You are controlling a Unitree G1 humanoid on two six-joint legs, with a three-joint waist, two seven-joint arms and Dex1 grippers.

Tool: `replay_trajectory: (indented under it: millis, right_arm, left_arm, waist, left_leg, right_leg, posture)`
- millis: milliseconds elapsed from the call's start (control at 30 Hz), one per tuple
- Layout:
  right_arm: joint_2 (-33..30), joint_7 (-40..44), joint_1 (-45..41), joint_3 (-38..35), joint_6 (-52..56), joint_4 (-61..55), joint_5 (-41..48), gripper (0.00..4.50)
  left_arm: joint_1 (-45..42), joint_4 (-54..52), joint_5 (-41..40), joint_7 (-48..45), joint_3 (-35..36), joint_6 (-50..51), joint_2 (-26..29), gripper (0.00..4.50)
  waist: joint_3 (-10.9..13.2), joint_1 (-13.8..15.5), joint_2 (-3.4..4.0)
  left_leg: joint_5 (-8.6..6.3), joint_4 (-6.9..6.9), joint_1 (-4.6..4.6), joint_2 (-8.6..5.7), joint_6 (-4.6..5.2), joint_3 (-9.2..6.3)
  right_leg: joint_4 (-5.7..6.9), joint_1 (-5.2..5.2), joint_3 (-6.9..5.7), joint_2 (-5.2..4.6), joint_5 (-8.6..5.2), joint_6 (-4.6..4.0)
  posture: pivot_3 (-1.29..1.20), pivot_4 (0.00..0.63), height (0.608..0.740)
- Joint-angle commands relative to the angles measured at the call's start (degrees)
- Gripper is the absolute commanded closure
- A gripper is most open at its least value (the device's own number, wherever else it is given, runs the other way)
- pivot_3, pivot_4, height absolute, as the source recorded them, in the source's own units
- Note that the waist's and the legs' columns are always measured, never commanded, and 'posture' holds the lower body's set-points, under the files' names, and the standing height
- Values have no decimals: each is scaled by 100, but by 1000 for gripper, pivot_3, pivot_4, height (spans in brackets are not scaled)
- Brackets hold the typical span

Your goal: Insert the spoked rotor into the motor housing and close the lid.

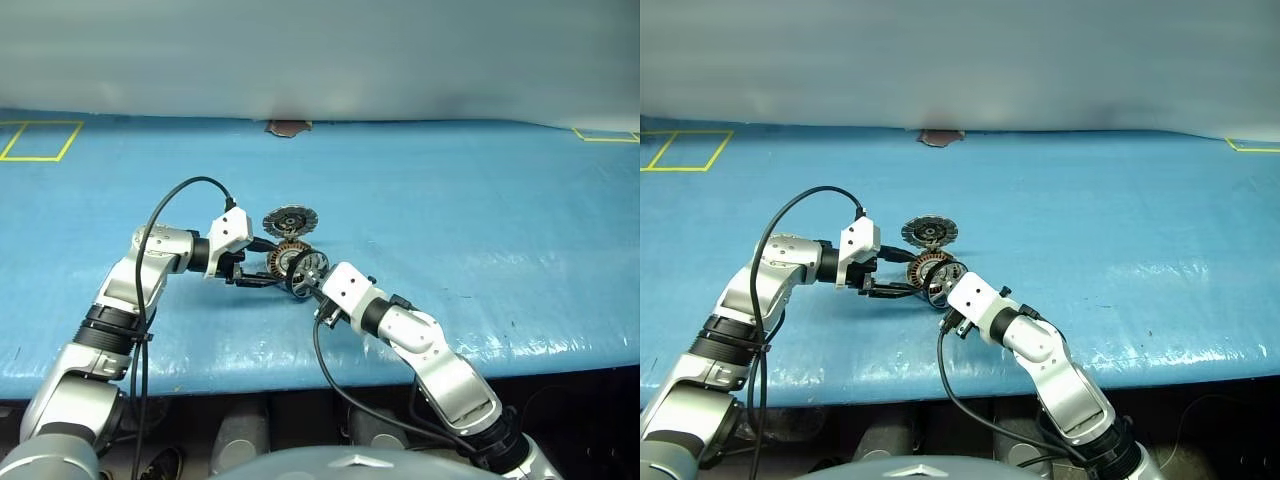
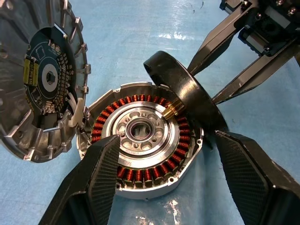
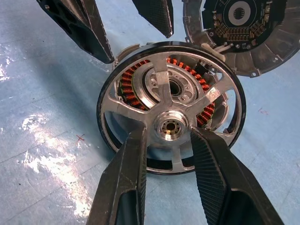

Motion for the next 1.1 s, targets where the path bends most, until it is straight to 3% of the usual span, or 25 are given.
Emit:
replay_trajectory:
  millis: [33,1100]
  right_arm:
    - [50,-29,-67,-37,-157,-4,-31,2966]
    - [74,-55,-86,-157,-85,-332,-45,2966]
  left_arm:
    - [-150,-40,5,41,110,-124,39,992]
    - [-164,103,59,91,14,-210,-37,992]
  waist:
    - [0,-5,0]
    - [0,-1,0]
  left_leg:
    - [0,0,0,0,0,0]
    - [0,0,1,0,0,0]
  right_leg:
    - [0,0,0,0,0,0]
    - [0,0,0,0,0,0]
  posture:
    - [0,150,740]
    - [0,150,740]
